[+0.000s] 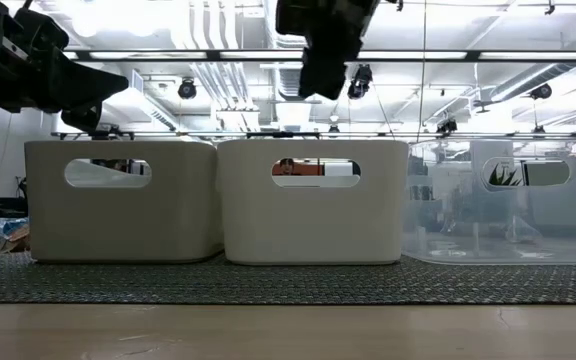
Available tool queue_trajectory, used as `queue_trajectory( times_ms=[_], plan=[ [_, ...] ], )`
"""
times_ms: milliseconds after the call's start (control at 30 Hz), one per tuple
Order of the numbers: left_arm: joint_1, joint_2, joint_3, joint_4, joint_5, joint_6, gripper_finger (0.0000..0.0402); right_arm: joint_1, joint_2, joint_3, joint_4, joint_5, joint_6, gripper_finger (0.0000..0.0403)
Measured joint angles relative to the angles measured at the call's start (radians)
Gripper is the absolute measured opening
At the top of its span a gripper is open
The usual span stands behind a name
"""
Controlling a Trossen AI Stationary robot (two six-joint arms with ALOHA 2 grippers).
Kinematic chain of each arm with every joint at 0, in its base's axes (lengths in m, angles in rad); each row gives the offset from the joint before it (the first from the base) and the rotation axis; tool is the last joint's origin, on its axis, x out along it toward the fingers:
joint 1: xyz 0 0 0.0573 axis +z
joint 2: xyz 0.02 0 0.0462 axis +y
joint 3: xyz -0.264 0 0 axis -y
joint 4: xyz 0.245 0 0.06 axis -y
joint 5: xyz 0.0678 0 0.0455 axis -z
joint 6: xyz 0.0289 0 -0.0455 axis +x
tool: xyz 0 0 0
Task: Pick and place Granola Bars by type
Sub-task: Put the yellow granola bar into the transparent bin
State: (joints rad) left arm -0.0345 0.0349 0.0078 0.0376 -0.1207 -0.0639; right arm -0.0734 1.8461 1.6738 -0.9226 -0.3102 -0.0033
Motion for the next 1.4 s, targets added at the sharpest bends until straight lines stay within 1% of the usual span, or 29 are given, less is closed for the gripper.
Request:
queue_trajectory(
  times_ms=[133, 267, 433, 633, 867, 1000, 1067, 1233, 1400],
  plan=[
    [0.0, 0.0, 0.0, 0.0, 0.0, 0.0, 0.0, 0.01, -0.033, -0.033, -0.01, 0.005, 0.018, 0.0008],
    [0.0, 0.0, 0.0, 0.0, 0.0, 0.0, 0.0, 0.01, -0.087, -0.074, -0.014, 0.051, 0.052, 0.0008],
    [0.0, 0.0, 0.0, 0.0, 0.0, 0.0, 0.0, 0.011, -0.153, -0.133, -0.025, 0.051, 0.077, 0.0008],
    [0.0, 0.0, 0.0, 0.0, 0.0, 0.0, 0.0, 0.01, -0.242, -0.244, -0.039, 0.051, 0.116, 0.0008],
    [0.0, 0.0, 0.0, 0.0, 0.0, 0.0, 0.0, 0.01, -0.359, -0.382, -0.144, 0.053, 0.15, 0.0008],
    [0.0, 0.0, 0.0, 0.0, 0.0, 0.0, 0.0, 0.007, -0.422, -0.449, -0.147, 0.11, 0.164, 0.0008],
    [0.0, 0.0, 0.0, 0.0, 0.0, 0.0, 0.0, -0.006, -0.448, -0.47, -0.144, 0.129, 0.14, 0.0008],
    [0.0, 0.0, 0.0, 0.0, 0.0, 0.0, 0.0, -0.06, -0.488, -0.488, -0.142, 0.134, 0.124, 0.0008],
    [0.0, 0.0, 0.0, 0.0, 0.0, 0.0, 0.0, -0.152, -0.484, -0.49, -0.094, 0.135, 0.125, 0.0008]
  ],
)
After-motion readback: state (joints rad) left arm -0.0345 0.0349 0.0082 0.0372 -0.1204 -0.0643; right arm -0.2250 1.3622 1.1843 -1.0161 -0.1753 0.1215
